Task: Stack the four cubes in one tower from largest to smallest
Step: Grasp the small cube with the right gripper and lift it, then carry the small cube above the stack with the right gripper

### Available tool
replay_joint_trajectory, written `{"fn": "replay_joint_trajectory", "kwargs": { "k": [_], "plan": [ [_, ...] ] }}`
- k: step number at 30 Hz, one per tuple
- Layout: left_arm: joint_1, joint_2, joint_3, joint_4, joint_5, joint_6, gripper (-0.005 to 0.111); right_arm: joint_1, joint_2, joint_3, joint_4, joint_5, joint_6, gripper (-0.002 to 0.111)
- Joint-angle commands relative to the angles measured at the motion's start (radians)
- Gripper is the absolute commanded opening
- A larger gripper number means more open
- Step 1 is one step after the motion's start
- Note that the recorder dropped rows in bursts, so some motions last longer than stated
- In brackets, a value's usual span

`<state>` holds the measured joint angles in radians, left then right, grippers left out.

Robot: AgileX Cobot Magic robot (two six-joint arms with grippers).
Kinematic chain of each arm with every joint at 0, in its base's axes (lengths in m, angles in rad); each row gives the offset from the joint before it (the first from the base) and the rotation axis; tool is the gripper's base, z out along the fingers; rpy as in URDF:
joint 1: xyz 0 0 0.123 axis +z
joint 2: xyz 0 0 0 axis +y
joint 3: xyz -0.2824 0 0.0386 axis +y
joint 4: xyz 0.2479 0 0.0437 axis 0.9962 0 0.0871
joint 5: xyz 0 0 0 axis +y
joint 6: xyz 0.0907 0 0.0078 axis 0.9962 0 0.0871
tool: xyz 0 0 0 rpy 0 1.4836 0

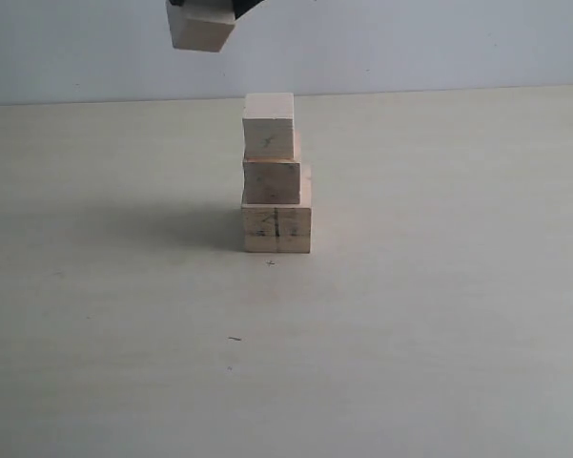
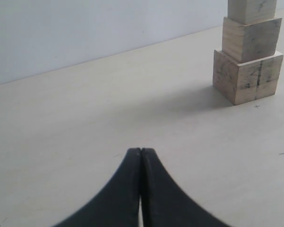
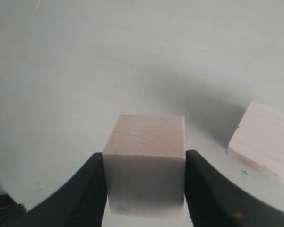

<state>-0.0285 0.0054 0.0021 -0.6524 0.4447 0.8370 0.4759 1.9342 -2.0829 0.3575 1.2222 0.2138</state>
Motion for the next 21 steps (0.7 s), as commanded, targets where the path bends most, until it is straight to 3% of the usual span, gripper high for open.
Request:
{"fn": "replay_joint_trajectory", "kwargs": {
  "k": [1, 4, 13, 21],
  "plan": [
    [-0.012, -0.005, -0.002, 0.0, -0.002, -0.002, 0.0, 0.002, 0.09, -0.06, -0.117, -0.001, 0.0, 0.038],
    [-0.012, -0.005, -0.002, 0.0, -0.002, -0.002, 0.0, 0.002, 0.094, -0.061, -0.264, -0.001, 0.094, 0.038],
    [-0.012, -0.005, -0.002, 0.0, -0.002, -0.002, 0.0, 0.002, -0.002, -0.076, -0.357, -0.001, 0.132, 0.033],
    [-0.012, -0.005, -0.002, 0.0, -0.002, -0.002, 0.0, 0.002, -0.038, -0.076, -0.329, -0.001, -0.015, 0.029]
  ]
}}
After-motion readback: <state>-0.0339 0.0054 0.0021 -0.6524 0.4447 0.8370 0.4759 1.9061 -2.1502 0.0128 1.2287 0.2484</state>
